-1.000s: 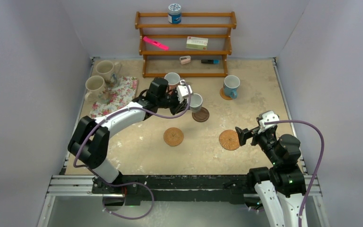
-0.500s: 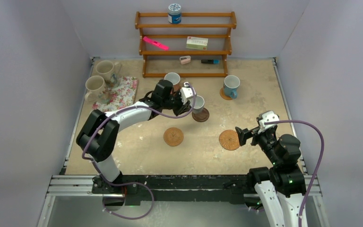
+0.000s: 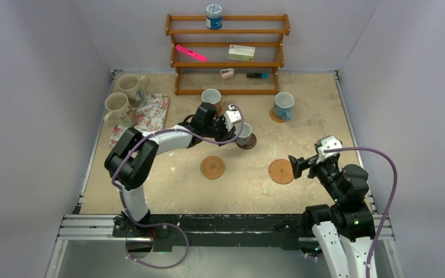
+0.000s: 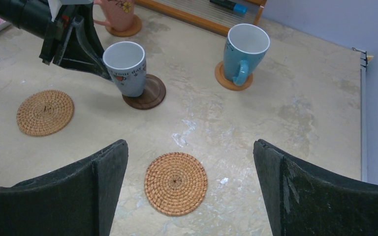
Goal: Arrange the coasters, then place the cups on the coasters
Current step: Place the cup on the coaster.
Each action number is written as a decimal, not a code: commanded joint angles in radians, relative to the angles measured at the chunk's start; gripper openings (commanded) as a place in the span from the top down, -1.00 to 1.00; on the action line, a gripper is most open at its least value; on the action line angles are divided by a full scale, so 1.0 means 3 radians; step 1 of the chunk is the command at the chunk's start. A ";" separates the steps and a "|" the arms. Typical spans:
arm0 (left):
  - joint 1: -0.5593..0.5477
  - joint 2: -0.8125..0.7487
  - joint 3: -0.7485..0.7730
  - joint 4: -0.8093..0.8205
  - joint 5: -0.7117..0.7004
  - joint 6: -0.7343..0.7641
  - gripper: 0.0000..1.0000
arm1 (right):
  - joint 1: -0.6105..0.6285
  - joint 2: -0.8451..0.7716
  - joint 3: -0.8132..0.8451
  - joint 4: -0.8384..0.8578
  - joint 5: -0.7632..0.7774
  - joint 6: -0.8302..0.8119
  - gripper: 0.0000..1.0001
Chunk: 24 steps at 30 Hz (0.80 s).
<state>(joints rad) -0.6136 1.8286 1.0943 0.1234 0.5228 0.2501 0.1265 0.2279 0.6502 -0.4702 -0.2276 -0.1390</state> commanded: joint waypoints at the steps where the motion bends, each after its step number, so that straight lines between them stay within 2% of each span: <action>1: -0.0055 -0.0003 0.0173 0.0325 -0.0034 -0.0206 1.00 | 0.0018 -0.0014 -0.0010 0.0043 -0.0049 -0.0019 -0.98; 24: -0.0174 0.0035 0.0167 0.0407 -0.0369 -0.0245 1.00 | 0.0018 -0.0026 -0.0009 0.0043 -0.0054 -0.0022 -0.98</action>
<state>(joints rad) -0.6586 1.8400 1.0943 0.1581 0.4194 0.1928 0.1265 0.2276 0.6502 -0.4702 -0.2279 -0.1390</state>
